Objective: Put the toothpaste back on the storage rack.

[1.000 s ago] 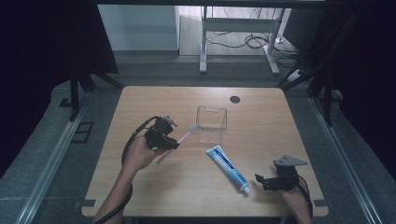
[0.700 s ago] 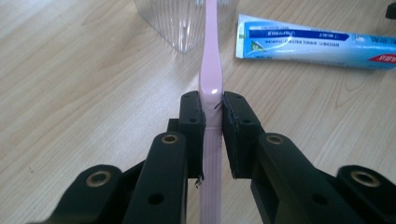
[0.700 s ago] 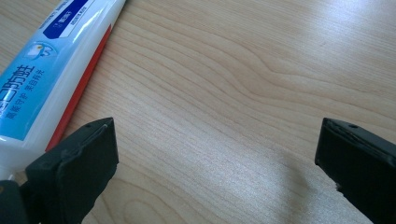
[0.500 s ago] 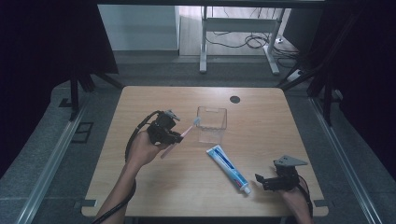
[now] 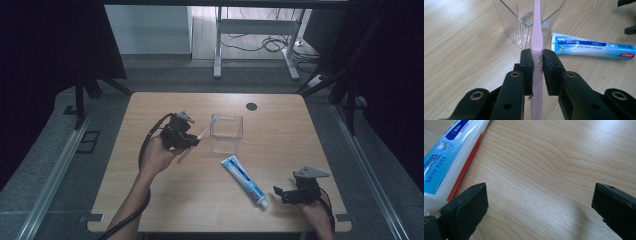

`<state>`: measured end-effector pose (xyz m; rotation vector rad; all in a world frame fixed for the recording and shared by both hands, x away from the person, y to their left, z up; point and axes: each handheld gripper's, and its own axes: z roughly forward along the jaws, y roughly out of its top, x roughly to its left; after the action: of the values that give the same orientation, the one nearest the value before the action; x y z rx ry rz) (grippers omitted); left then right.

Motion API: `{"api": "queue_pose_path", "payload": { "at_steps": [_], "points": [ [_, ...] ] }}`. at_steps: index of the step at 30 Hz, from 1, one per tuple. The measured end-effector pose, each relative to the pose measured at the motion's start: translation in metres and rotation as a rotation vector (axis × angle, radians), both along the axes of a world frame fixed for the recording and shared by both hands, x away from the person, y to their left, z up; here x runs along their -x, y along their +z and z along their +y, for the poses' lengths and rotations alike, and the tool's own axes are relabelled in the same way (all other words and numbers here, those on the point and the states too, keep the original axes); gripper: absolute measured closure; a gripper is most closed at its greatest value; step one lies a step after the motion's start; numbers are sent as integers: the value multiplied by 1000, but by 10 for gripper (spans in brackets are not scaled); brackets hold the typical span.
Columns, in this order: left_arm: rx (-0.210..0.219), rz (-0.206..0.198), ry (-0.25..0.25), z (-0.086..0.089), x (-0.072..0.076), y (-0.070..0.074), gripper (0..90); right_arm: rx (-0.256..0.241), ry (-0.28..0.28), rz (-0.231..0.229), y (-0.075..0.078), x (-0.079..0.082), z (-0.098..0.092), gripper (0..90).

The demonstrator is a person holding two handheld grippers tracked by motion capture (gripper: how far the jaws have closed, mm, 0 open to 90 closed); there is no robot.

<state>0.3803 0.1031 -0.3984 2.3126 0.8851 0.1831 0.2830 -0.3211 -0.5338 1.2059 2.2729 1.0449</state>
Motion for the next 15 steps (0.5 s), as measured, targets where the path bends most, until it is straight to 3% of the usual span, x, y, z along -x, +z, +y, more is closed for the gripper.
{"api": "queue_pose_path", "payload": {
  "at_steps": [15],
  "points": [
    [30, -14, 1, -12, -9, 4, 787, -3, -2, -10, 1, 0, 0, 8]
  ]
}}
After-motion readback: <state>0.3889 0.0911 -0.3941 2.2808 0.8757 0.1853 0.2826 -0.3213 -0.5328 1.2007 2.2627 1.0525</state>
